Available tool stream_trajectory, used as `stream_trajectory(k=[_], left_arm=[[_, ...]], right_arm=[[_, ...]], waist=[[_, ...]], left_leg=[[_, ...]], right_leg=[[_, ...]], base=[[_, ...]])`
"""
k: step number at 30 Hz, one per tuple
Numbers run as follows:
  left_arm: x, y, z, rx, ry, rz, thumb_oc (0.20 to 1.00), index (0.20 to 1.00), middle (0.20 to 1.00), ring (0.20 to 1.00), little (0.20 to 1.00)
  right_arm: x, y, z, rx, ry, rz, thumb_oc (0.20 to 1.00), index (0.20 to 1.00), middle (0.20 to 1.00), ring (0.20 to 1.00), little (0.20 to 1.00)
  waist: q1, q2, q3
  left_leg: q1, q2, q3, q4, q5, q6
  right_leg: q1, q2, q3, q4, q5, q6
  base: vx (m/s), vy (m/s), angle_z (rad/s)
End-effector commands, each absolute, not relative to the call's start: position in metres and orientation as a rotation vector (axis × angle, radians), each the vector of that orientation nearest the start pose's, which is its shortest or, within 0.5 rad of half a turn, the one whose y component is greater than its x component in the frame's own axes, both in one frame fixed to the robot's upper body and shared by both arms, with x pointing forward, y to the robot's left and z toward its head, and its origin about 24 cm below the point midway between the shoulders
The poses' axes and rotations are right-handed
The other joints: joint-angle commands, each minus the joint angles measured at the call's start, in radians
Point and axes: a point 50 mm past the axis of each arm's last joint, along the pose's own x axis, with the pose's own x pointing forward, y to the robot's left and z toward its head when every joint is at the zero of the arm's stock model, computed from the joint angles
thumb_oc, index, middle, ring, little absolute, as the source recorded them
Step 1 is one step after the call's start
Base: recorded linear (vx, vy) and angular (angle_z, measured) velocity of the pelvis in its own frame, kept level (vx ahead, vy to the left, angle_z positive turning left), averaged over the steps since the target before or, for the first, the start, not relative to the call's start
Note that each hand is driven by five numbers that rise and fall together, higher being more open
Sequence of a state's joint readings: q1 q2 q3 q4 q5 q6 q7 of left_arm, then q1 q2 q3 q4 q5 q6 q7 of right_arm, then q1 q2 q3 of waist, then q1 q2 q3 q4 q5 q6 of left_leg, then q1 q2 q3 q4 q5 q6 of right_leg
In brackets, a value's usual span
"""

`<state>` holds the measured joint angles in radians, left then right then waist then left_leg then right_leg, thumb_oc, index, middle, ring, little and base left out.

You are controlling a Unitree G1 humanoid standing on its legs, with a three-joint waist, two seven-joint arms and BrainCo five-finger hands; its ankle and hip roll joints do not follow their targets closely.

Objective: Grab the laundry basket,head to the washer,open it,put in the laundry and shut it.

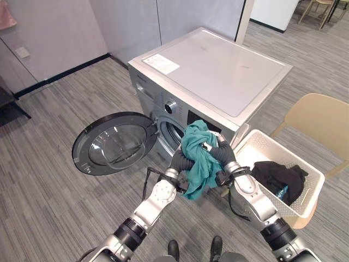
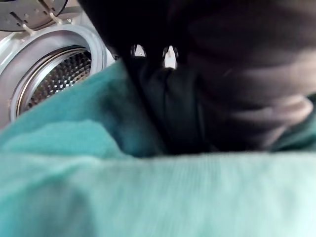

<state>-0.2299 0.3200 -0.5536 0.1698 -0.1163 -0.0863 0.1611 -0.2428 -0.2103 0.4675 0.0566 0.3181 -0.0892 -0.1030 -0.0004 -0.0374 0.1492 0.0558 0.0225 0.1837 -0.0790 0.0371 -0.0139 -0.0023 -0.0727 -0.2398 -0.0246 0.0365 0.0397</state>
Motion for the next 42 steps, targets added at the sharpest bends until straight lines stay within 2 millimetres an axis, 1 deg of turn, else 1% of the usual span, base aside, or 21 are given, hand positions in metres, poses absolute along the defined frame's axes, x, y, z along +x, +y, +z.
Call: stream_trajectory(k=[1,5,7,9,10,11,14,15,17,18,20,21,22,23,24,30,32,34,37,41,42], left_arm=[[0.274,0.072,0.058,0.21,-0.161,-0.414,0.2,0.2,0.2,0.2,0.2],[0.274,0.084,0.05,0.218,-0.126,-0.373,0.2,0.2,0.2,0.2,0.2],[0.273,0.1,0.038,0.182,-0.059,-0.312,0.2,0.2,0.2,0.2,0.2],[0.273,0.104,0.035,0.175,-0.043,-0.297,0.2,0.2,0.2,0.2,0.2],[0.271,0.11,0.031,0.17,-0.02,-0.275,0.2,0.2,0.2,0.2,0.2],[0.267,0.125,0.024,0.167,0.016,-0.228,0.2,0.2,0.2,0.2,0.2],[0.257,0.148,0.013,0.164,0.068,-0.153,0.2,0.2,0.2,0.2,0.2],[0.257,0.148,0.012,0.163,0.069,-0.153,0.2,0.2,0.2,0.2,0.2],[0.248,0.162,0.003,0.159,0.11,-0.104,0.2,0.2,0.2,0.2,0.2],[0.239,0.18,-0.005,0.157,0.151,-0.04,0.2,0.2,0.2,0.2,0.2],[0.226,0.198,-0.015,0.147,0.204,0.025,0.2,0.2,0.2,0.2,0.2],[0.212,0.213,-0.025,0.133,0.263,0.074,0.2,0.2,0.2,0.2,0.2],[0.205,0.221,-0.031,0.126,0.294,0.105,0.2,0.2,0.2,0.2,0.2],[0.204,0.221,-0.031,0.126,0.295,0.105,0.2,0.2,0.2,0.2,0.2],[0.191,0.234,-0.042,0.116,0.359,0.155,0.2,0.2,0.2,0.2,0.2],[0.171,0.256,-0.058,0.094,0.458,0.259,0.2,0.2,0.2,0.2,0.2],[0.174,0.26,-0.06,0.106,0.474,0.27,0.2,0.2,0.2,0.2,0.2],[0.174,0.259,-0.06,0.105,0.474,0.269,0.2,0.2,0.2,0.2,0.2],[0.171,0.256,-0.065,0.088,0.49,0.282,0.2,0.2,0.2,0.2,0.2],[0.175,0.254,-0.065,0.111,0.493,0.266,0.2,0.2,0.2,0.2,0.2],[0.182,0.251,-0.06,0.138,0.47,0.24,0.2,0.2,0.2,0.2,0.2]], right_arm=[[0.261,-0.046,0.085,0.205,-0.164,0.541,1.0,1.0,1.0,1.0,1.0],[0.259,-0.051,0.082,0.21,-0.152,0.552,1.0,1.0,1.0,1.0,1.0],[0.262,-0.066,0.088,0.124,-0.197,0.52,1.0,1.0,1.0,1.0,1.0],[0.262,-0.071,0.09,0.082,-0.214,0.505,1.0,1.0,1.0,1.0,1.0],[0.263,-0.081,0.093,0.008,-0.241,0.474,1.0,1.0,1.0,1.0,1.0],[0.262,-0.101,0.095,-0.117,-0.275,0.412,1.0,1.0,1.0,1.0,1.0],[0.255,-0.136,0.086,-0.271,-0.248,0.301,1.0,1.0,1.0,1.0,1.0],[0.255,-0.136,0.086,-0.271,-0.247,0.301,1.0,1.0,1.0,1.0,1.0],[0.247,-0.158,0.075,-0.356,-0.196,0.236,1.0,1.0,1.0,1.0,1.0],[0.238,-0.18,0.059,-0.42,-0.112,0.179,1.0,1.0,1.0,1.0,1.0],[0.226,-0.2,0.037,-0.492,0.004,0.134,1.0,1.0,1.0,1.0,1.0],[0.214,-0.216,0.014,-0.544,0.127,0.11,1.0,1.0,1.0,1.0,1.0],[0.207,-0.223,0.001,-0.552,0.197,0.1,1.0,1.0,1.0,1.0,1.0],[0.207,-0.223,0.0,-0.552,0.197,0.101,1.0,1.0,1.0,1.0,1.0],[0.198,-0.235,-0.018,-0.573,0.302,0.08,1.0,1.0,1.0,1.0,1.0],[0.187,-0.246,-0.047,-0.555,0.446,0.03,1.0,1.0,1.0,1.0,1.0],[0.187,-0.249,-0.052,-0.531,0.466,-0.015,1.0,1.0,1.0,1.0,1.0],[0.188,-0.25,-0.052,-0.532,0.468,-0.024,1.0,1.0,1.0,1.0,1.0],[0.192,-0.247,-0.055,-0.564,0.476,-0.016,1.0,1.0,1.0,1.0,1.0],[0.197,-0.243,-0.054,-0.591,0.465,-0.004,1.0,1.0,1.0,1.0,1.0],[0.198,-0.245,-0.053,-0.607,0.461,-0.011,1.0,1.0,1.0,1.0,1.0]], waist=[[0.007,-0.02,-0.069],[0.004,-0.013,-0.077],[0.003,-0.009,-0.083],[0.002,-0.008,-0.085],[0.001,-0.007,-0.087],[-0.001,-0.004,-0.089],[-0.006,0.001,-0.091],[-0.006,0.001,-0.093],[-0.009,0.002,-0.094],[-0.012,0.003,-0.092],[-0.011,0.004,-0.088],[-0.009,0.005,-0.085],[-0.006,0.004,-0.083],[-0.007,0.004,-0.083],[-0.002,0.004,-0.074],[0.019,0.001,-0.024],[0.032,-0.004,0.035],[0.032,-0.003,0.038],[0.048,-0.003,0.044],[0.055,-0.014,0.042],[0.047,-0.017,0.043]], left_leg=[[-0.012,-0.003,-0.024,-0.008,-0.062,-0.014],[-0.005,-0.001,-0.022,-0.008,-0.058,-0.017],[-0.005,0.0,-0.023,-0.008,-0.055,-0.019],[-0.004,0.001,-0.024,-0.008,-0.055,-0.019],[-0.003,0.001,-0.026,-0.008,-0.054,-0.019],[-0.001,0.002,-0.027,-0.008,-0.052,-0.02],[0.002,0.001,-0.029,-0.008,-0.052,-0.019],[0.003,0.001,-0.029,-0.008,-0.052,-0.019],[0.006,0.001,-0.031,-0.008,-0.052,-0.019],[0.007,0.003,-0.031,-0.008,-0.051,-0.019],[0.009,0.003,-0.034,-0.008,-0.051,-0.018],[0.012,0.004,-0.035,-0.008,-0.052,-0.016],[0.013,0.005,-0.036,-0.008,-0.052,-0.015],[0.013,0.005,-0.036,-0.008,-0.053,-0.016],[0.021,0.006,-0.038,-0.008,-0.055,-0.015],[-0.034,0.012,-0.053,0.057,-0.052,-0.018],[-0.142,0.016,-0.061,0.175,-0.061,-0.036],[-0.17,0.019,-0.051,0.195,-0.057,-0.042],[-0.188,0.075,0.059,0.183,-0.042,-0.045],[-0.189,0.116,0.089,0.132,-0.019,-0.062],[-0.213,0.157,0.167,0.116,0.011,-0.07]], right_leg=[[0.029,-0.018,0.055,0.04,-0.102,0.088],[0.034,-0.015,0.057,0.041,-0.103,0.086],[0.037,-0.014,0.057,0.04,-0.103,0.085],[0.039,-0.014,0.056,0.04,-0.104,0.084],[0.04,-0.013,0.055,0.04,-0.105,0.083],[0.043,-0.013,0.055,0.04,-0.106,0.083],[0.047,-0.012,0.052,0.042,-0.108,0.082],[0.047,-0.012,0.051,0.042,-0.109,0.082],[0.052,-0.011,0.05,0.041,-0.11,0.081],[0.054,-0.009,0.048,0.04,-0.112,0.08],[0.053,-0.007,0.051,0.042,-0.114,0.079],[0.055,-0.004,0.053,0.042,-0.116,0.076],[0.056,-0.003,0.053,0.041,-0.117,0.075],[0.057,-0.003,0.053,0.041,-0.117,0.075],[0.063,-0.001,0.056,0.042,-0.124,0.073],[0.047,0.0,0.05,0.047,-0.128,0.061],[0.027,-0.018,0.004,0.045,-0.13,0.051],[0.019,-0.023,-0.017,0.04,-0.128,0.048],[0.035,-0.045,-0.11,0.015,-0.126,0.054],[0.059,-0.07,-0.176,0.017,-0.138,0.069],[0.064,-0.093,-0.232,0.02,-0.14,0.073]], base=[[0.0,0.0,0.0],[0.0,0.0,0.0],[0.0,-0.035,0.0],[0.0,0.0,0.0],[0.02,-0.031,0.0],[0.03,-0.036,0.0],[0.01,-0.011,0.0],[0.0,0.0,0.0],[0.02,-0.021,0.0],[0.03,-0.047,0.0],[0.01,-0.042,0.0],[0.01,-0.042,0.0],[0.01,-0.035,-0.03],[0.02,-0.039,-0.02],[0.0,0.0,0.0],[-0.04,-0.037,-0.01],[-0.24,-0.047,0.25],[-0.12,-0.015,0.78],[0.05,0.067,0.76],[0.1,0.121,0.89],[0.13,0.279,0.99]])
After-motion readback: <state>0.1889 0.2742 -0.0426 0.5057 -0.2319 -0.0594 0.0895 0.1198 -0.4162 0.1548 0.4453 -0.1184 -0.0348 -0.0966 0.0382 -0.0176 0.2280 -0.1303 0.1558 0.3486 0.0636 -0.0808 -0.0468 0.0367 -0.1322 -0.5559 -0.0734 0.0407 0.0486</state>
